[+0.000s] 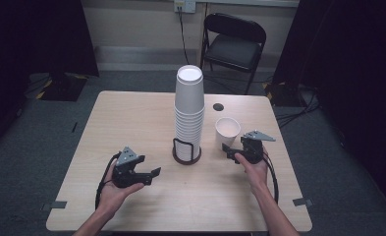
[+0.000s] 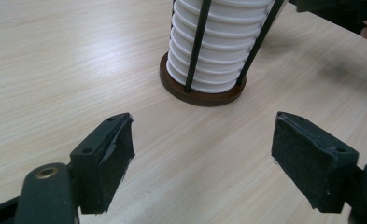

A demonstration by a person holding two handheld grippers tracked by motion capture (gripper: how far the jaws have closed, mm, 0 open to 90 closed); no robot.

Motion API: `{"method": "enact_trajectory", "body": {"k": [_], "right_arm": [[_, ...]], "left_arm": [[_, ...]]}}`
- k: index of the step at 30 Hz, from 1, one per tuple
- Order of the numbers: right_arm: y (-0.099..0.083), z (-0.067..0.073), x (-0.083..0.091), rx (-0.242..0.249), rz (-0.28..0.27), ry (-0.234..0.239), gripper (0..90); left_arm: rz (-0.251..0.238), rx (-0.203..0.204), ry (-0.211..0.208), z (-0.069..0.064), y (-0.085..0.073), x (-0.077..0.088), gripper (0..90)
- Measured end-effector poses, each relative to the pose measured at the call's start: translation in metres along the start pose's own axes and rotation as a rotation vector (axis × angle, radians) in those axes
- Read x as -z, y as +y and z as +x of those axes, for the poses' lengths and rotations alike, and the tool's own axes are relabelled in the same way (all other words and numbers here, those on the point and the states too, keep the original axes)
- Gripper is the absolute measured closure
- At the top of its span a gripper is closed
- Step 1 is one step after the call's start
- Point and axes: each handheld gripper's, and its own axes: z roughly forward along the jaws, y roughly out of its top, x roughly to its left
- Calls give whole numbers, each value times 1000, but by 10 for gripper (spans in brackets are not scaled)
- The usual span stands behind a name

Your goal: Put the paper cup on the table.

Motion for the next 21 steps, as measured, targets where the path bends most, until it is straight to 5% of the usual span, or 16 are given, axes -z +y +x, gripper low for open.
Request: {"method": "enact_trajectory", "body": {"k": [21], "right_arm": [[-13, 25, 58, 33, -19, 20, 139]], "left_arm": [[-10, 41, 43, 9, -3, 1, 209]]}}
